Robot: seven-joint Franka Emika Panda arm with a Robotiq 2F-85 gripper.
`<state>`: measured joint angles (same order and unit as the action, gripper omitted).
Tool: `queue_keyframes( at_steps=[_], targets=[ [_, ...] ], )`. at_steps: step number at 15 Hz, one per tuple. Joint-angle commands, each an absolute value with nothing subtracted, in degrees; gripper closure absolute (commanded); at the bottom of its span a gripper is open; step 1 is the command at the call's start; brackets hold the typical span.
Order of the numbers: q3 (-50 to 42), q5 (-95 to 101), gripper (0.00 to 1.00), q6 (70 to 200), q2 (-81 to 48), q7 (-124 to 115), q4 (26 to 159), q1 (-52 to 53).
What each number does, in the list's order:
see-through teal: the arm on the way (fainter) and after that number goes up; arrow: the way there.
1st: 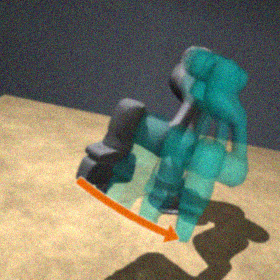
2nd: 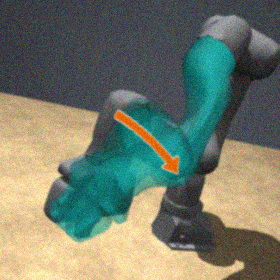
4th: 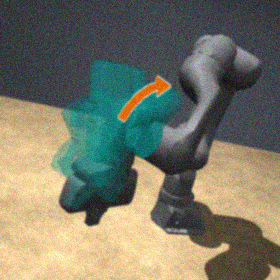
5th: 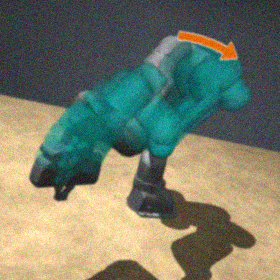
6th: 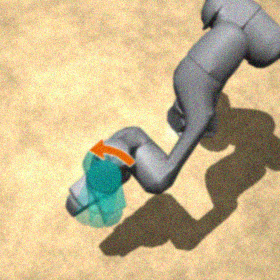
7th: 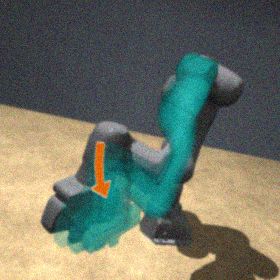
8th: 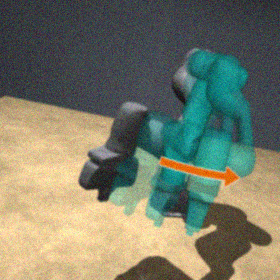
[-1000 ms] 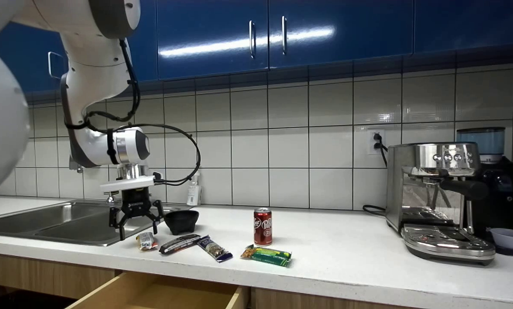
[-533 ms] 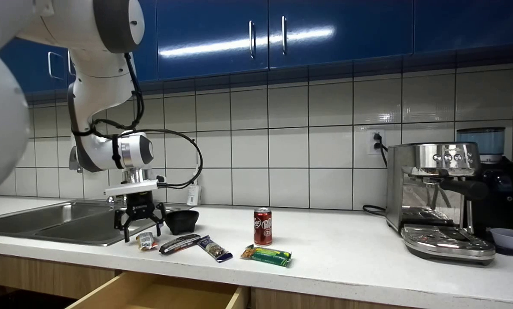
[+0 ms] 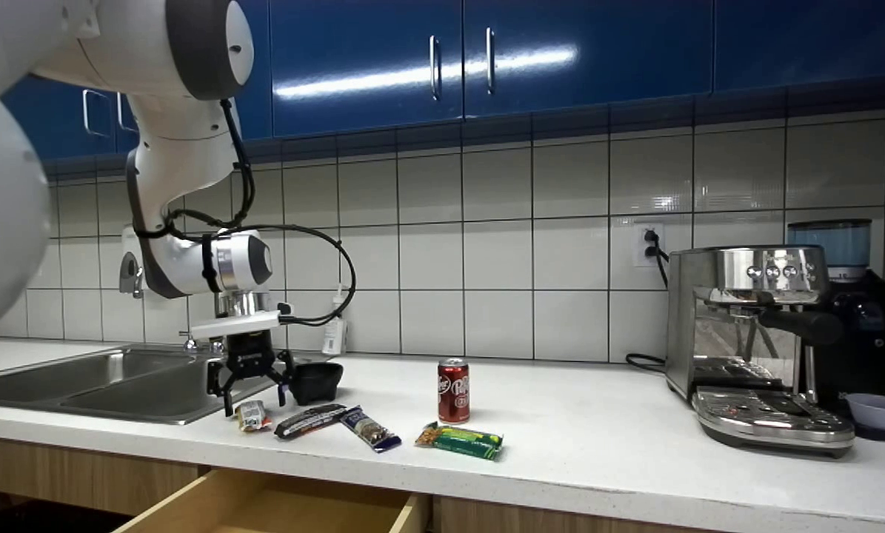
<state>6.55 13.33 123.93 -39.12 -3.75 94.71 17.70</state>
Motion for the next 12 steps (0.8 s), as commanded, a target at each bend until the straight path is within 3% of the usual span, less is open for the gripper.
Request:
queue_keyframes(
  at_steps=[1, 3, 10, 12],
  targets=[
    [6.6, 12.8, 0.26, 123.2, -39.6, -2.2, 93.2, 17.2],
    [6.6, 12.8, 0.29, 123.3, -39.5, -2.1, 93.4, 17.1],
    [6.7, 12.9, 0.81, 123.2, -38.5, -1.9, 93.8, 17.1],
    [6.6, 13.0, 0.81, 123.3, -37.9, -2.0, 94.3, 17.1]
  ],
)
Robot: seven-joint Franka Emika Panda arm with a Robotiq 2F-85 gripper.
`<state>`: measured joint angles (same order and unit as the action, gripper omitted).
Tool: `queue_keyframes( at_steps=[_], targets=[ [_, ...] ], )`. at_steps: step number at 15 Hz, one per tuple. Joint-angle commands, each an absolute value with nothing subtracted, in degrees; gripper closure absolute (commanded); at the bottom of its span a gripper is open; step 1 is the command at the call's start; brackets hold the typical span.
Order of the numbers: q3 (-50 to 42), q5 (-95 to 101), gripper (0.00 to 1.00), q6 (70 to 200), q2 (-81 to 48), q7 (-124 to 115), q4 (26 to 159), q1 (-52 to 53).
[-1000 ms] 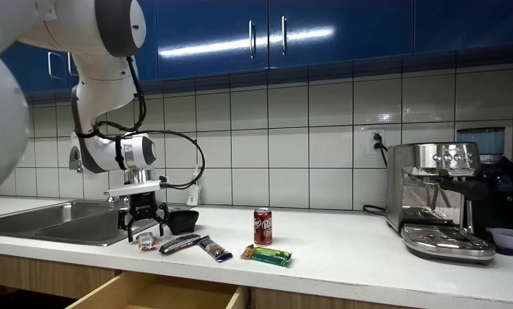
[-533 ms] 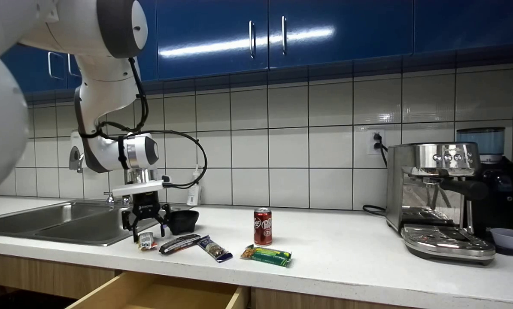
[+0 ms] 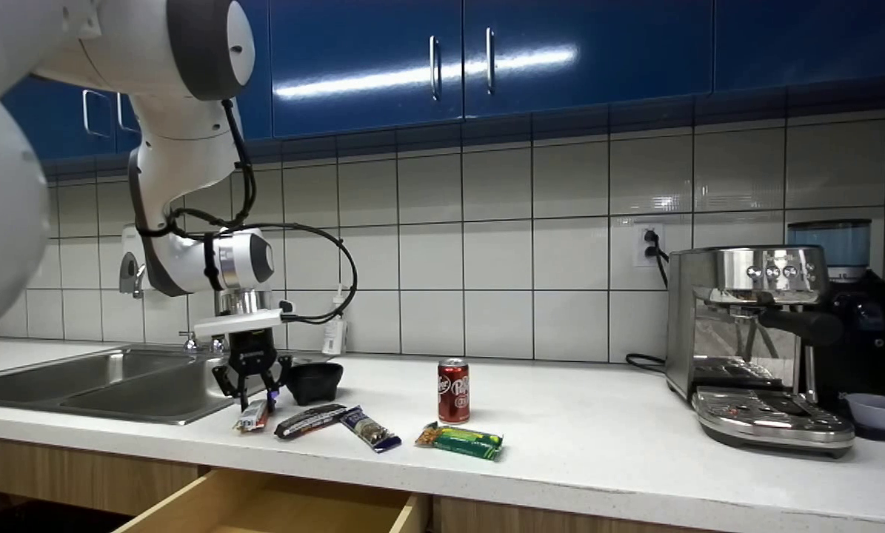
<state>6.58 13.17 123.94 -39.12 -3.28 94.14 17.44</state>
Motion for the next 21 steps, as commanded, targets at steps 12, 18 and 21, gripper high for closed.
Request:
queue_keyframes(
  at_steps=[12, 18, 21],
  targets=[
    [7.5, 13.0, 0.81, 124.0, -28.6, -1.6, 107.0, 16.6],
    [8.6, 12.6, 0.81, 123.8, -22.3, -1.2, 116.6, 16.3],
    [9.5, 11.9, 0.81, 124.5, -18.9, -1.3, 121.3, 16.2]
  ],
)
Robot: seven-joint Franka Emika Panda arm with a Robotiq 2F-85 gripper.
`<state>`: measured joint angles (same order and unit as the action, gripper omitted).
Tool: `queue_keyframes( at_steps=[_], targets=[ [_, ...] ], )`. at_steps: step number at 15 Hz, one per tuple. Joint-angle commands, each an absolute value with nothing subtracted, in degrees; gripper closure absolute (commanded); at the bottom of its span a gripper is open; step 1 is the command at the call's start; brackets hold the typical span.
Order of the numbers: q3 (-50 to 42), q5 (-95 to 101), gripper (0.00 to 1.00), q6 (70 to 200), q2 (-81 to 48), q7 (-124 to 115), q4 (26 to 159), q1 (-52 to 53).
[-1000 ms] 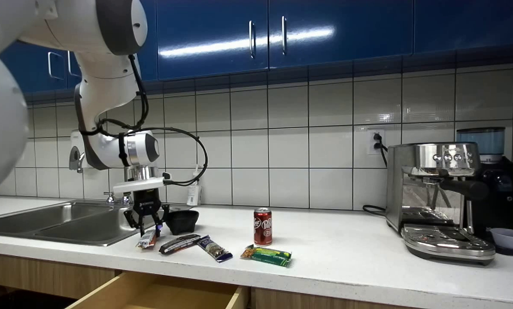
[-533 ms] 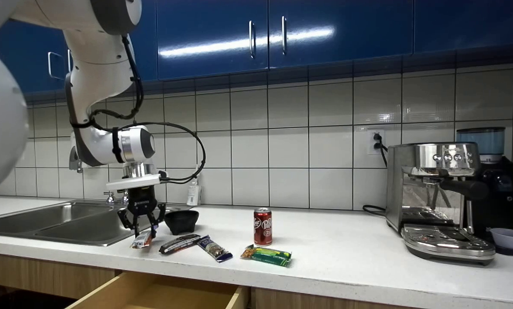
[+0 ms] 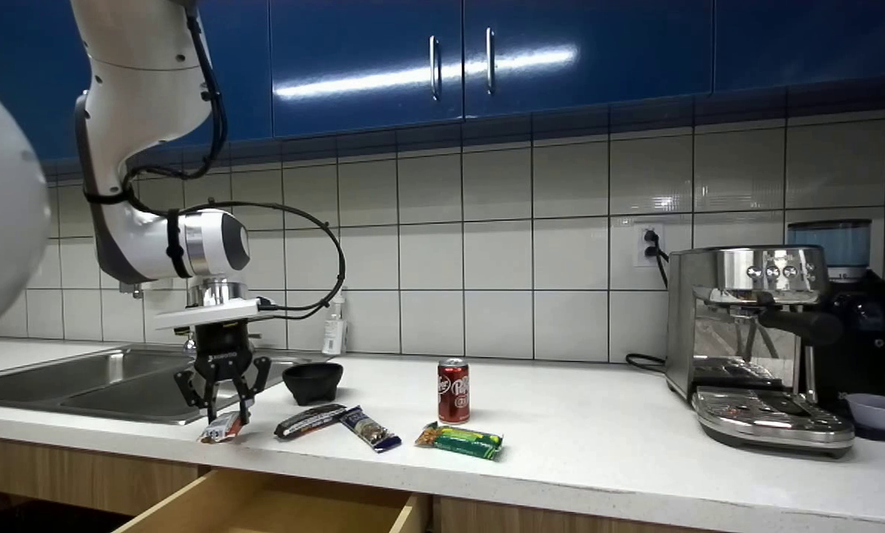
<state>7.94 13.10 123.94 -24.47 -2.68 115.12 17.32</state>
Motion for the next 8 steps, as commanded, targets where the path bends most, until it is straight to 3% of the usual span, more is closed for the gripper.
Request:
queue_keyframes(
  at_steps=[1, 8],
  targets=[
    [9.8, 11.7, 0.81, 124.5, -18.0, -1.3, 122.6, 16.2],
    [11.8, 6.3, 0.81, 121.4, -14.2, -0.1, 129.8, 15.9]
  ],
)
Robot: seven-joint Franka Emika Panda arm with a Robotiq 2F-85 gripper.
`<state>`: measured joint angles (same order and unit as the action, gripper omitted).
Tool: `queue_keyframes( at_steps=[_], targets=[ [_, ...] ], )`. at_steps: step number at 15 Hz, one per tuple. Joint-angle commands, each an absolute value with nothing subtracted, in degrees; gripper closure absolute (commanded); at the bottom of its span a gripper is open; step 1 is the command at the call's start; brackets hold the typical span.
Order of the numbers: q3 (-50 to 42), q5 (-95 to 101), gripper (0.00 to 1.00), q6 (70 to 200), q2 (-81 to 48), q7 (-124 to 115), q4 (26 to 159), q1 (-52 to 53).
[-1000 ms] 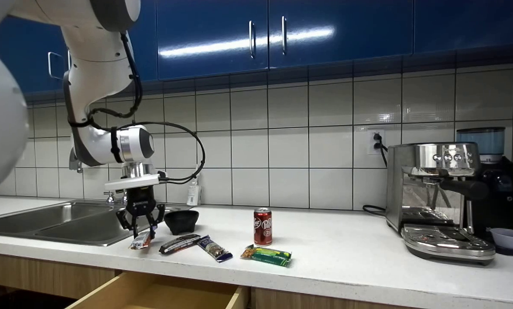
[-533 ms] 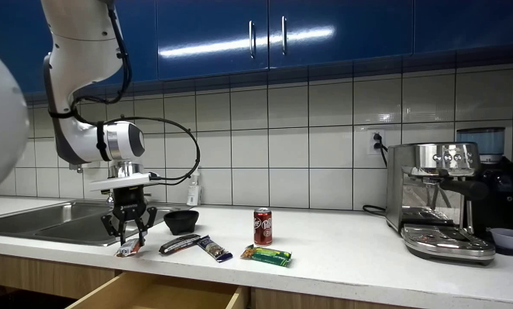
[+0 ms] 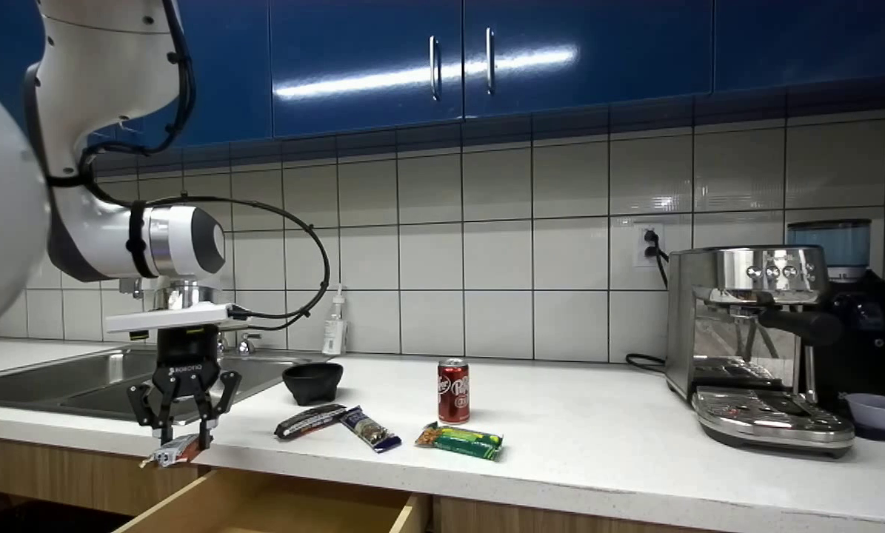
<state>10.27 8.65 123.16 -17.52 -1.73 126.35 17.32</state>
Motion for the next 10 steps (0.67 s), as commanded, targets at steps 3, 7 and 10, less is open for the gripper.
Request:
queue_keyframes(
  at_steps=[3, 7, 10],
  targets=[
    [11.6, 5.7, 0.81, 123.1, -14.0, -2.4, 131.3, 16.3],
    [11.2, 5.4, 0.81, 124.9, -15.6, -6.1, 131.7, 16.9],
    [10.9, 6.0, 0.81, 127.8, -16.9, -10.2, 132.0, 17.5]
  ],
)
